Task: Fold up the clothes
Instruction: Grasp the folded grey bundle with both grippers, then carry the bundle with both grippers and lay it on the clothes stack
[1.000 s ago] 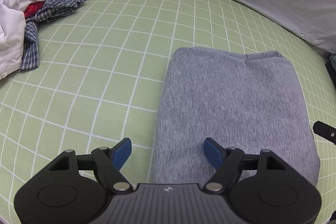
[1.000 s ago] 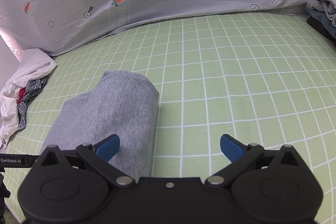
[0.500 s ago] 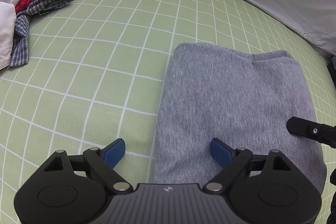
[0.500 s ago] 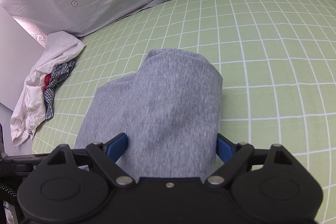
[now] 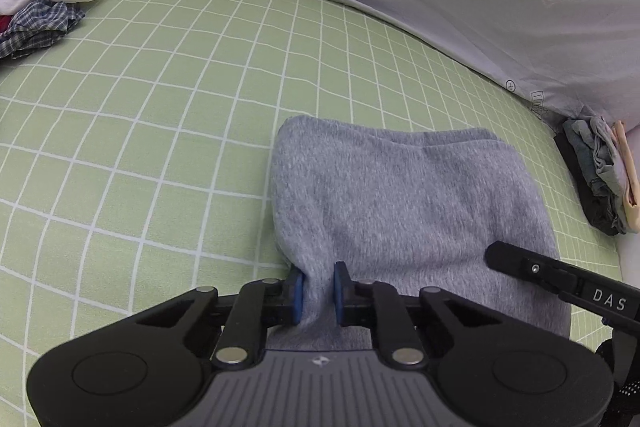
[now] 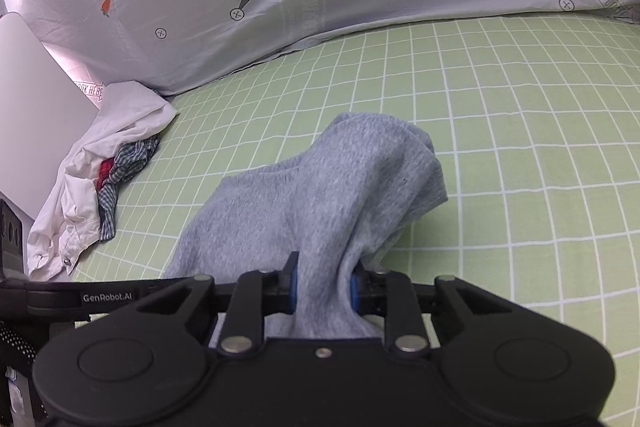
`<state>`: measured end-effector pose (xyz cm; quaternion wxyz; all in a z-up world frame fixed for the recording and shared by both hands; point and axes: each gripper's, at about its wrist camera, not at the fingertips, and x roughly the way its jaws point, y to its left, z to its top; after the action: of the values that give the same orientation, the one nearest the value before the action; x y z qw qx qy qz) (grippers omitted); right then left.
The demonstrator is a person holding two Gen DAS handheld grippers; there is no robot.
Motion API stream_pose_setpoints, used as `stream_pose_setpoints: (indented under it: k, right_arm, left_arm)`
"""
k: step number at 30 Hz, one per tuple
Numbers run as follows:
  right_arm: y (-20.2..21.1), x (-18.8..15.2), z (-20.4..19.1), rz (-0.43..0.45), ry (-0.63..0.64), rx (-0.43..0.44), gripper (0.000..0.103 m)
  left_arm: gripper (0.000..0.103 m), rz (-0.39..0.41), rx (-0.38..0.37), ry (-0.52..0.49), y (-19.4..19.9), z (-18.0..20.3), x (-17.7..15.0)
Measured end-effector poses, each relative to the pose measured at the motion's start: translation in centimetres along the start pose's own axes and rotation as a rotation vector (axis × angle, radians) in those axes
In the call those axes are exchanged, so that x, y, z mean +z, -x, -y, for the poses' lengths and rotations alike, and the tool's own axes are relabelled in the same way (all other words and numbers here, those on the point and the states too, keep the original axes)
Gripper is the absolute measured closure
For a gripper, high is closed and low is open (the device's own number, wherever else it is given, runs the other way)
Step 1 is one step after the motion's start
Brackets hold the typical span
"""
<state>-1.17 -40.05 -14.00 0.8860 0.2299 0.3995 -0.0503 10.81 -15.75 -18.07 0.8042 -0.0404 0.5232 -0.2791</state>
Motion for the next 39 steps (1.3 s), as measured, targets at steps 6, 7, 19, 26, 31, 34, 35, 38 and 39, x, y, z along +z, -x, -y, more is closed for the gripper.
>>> stream_pose_setpoints:
  k: [6,7,19,26,31,34,35,38,39]
  right_arm:
    - [5.0,-0.7,2.8,0.079,-0.039,-0.120,0.082]
    - [5.9,-0.8,3.7,0.094,-0.052,-0.139,0.082]
    - [15.8,2.7,22.0,0.193,-0.138,-0.228,0.082]
    - [21.7,6.7,32.8,0.228,-0.095,-0.241,0.082]
    - [26.4,10.0,38.1,0.287,-0.063,-0.190,0.082]
    - [28.7,12.0,40.4,0.333,-0.049,-0.162,0.082]
    - [29.2,12.7,41.1,0.347,-0.044,-0.160,0.082]
    - [30.2,14.9,43.7,0.391,-0.042,-0.156,0.082]
    - [30.5,15.6,44.6,0.406,-0.046,-0.155,0.082]
  left_arm:
    - [0.088,0.002,-0.089,-0.159,-0.7,6.9,0.8]
    - [0.088,0.002,-0.104,-0.185,-1.1,8.4,0.7]
    - [0.089,0.029,-0.196,-0.328,-6.1,32.0,-0.7]
    - [0.090,0.085,-0.234,-0.374,-8.5,47.4,0.9]
    - [0.090,0.192,-0.271,-0.453,-6.5,55.2,2.3]
    - [0.090,0.236,-0.302,-0.478,-5.9,58.6,3.8]
    - [0.090,0.245,-0.313,-0.486,-6.0,59.7,4.4]
    - [0.090,0.271,-0.344,-0.514,-6.7,62.9,6.1]
    - [0.090,0.280,-0.353,-0.526,-7.2,63.9,6.7]
